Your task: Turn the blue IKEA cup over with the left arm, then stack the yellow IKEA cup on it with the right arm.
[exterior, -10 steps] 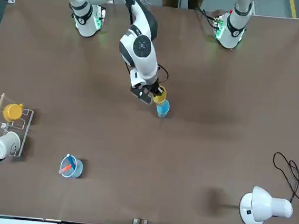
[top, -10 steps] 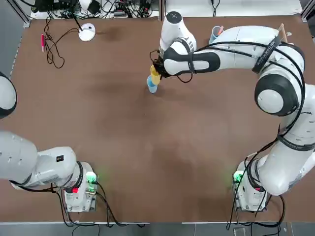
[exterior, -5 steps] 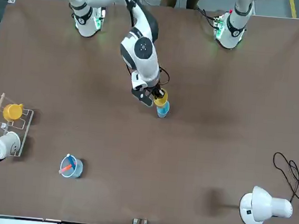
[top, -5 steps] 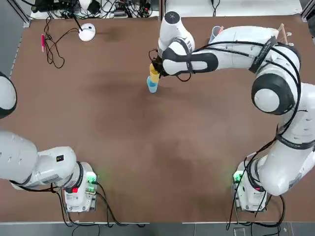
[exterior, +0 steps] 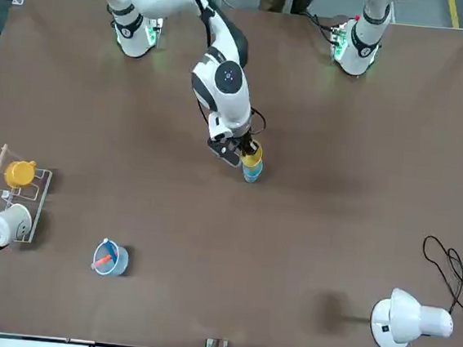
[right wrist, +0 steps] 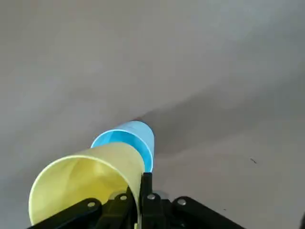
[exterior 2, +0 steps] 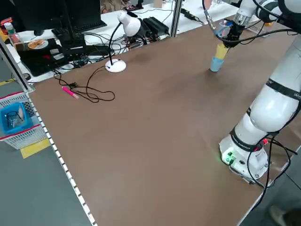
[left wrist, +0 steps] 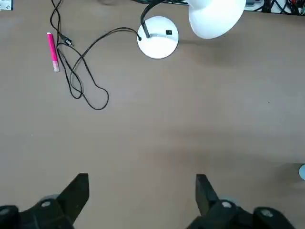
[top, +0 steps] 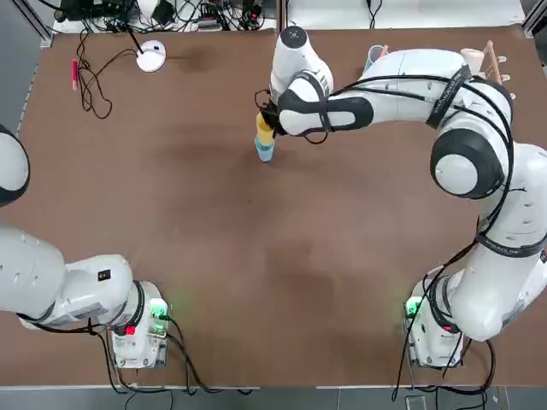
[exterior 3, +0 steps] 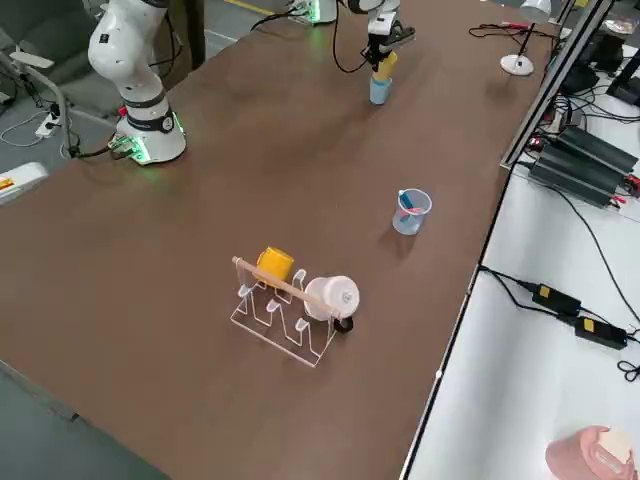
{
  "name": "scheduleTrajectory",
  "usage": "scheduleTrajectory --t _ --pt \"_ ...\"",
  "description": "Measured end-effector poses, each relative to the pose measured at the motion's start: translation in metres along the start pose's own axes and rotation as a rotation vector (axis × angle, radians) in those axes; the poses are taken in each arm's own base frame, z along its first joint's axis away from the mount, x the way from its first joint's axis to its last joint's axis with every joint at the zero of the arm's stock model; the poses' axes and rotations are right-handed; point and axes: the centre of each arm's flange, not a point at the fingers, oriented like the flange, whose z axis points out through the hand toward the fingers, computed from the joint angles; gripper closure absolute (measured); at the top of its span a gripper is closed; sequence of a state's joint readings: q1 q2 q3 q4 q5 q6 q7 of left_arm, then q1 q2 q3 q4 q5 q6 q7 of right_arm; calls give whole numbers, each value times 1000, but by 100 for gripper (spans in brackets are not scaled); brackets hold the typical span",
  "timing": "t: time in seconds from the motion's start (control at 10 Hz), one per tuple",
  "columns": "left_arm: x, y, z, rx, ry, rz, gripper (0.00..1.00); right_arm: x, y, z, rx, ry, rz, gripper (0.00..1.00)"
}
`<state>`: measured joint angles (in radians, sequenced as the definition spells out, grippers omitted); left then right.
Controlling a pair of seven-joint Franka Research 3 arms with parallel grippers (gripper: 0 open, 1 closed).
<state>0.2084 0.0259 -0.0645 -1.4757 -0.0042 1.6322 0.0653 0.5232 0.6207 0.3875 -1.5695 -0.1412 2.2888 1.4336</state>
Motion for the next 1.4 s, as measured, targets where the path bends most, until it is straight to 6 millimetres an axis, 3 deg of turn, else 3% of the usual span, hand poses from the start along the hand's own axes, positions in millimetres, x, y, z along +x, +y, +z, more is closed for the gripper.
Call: scheduleTrajectory --t 1.4 --pt "0 0 0 0 0 0 1 10 0 19 -10 17 0 96"
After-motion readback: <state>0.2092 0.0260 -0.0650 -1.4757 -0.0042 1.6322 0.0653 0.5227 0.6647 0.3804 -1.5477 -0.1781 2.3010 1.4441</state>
